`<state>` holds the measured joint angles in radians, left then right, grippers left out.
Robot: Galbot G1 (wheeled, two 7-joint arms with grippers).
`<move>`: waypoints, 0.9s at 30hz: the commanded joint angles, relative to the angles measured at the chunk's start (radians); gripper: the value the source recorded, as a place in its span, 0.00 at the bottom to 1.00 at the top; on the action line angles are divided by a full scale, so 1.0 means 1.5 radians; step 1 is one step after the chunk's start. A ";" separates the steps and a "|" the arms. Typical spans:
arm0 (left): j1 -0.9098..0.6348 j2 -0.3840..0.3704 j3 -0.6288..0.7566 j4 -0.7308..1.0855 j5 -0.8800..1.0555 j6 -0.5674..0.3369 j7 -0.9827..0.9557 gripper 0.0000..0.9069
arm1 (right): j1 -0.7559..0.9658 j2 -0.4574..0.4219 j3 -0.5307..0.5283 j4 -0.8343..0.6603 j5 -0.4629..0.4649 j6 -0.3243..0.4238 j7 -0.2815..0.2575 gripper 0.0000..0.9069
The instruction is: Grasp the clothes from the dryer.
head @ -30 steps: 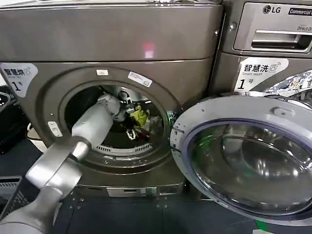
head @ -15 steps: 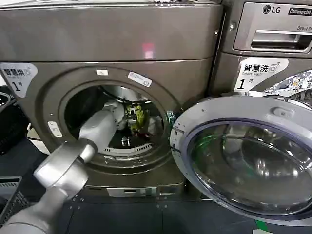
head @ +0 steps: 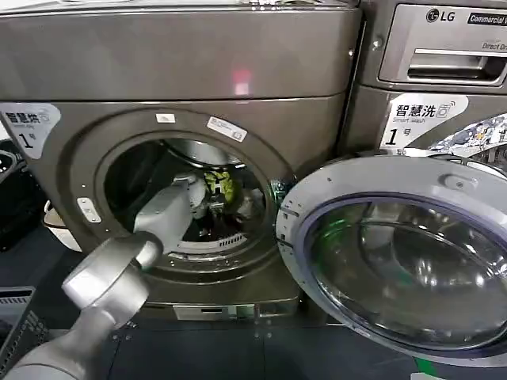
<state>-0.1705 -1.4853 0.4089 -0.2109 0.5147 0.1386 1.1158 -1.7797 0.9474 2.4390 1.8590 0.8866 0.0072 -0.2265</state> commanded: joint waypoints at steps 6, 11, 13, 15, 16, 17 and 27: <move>-0.002 0.004 -0.001 -0.001 -0.012 -0.007 -0.013 0.03 | 0.002 0.000 -0.004 0.003 -0.001 0.000 0.001 1.00; 0.005 0.002 -0.012 -0.002 -0.038 -0.003 -0.019 0.00 | 0.003 0.004 -0.005 0.003 -0.002 0.000 0.001 1.00; 0.009 0.002 -0.027 -0.004 -0.052 0.004 -0.019 0.00 | 0.003 0.005 -0.006 0.004 -0.003 0.000 0.001 1.00; 0.011 0.005 -0.038 -0.011 -0.064 0.016 -0.018 0.00 | 0.003 0.006 -0.007 0.005 -0.003 0.000 0.001 1.00; 0.012 0.007 -0.042 -0.014 -0.067 0.019 -0.020 0.00 | 0.004 0.007 -0.008 0.007 -0.003 0.000 0.001 1.00; 0.013 0.008 -0.051 -0.016 -0.073 0.024 -0.023 0.00 | 0.004 0.007 -0.009 0.008 -0.003 0.000 0.001 1.00; 0.062 0.036 -0.174 -0.122 -0.229 0.061 -0.218 0.00 | 0.007 0.011 -0.017 0.020 -0.002 -0.001 0.002 1.00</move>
<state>-0.1245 -1.4480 0.2541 -0.2992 0.3145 0.2075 0.9740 -1.7696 0.9647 2.4154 1.8863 0.8826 0.0069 -0.2235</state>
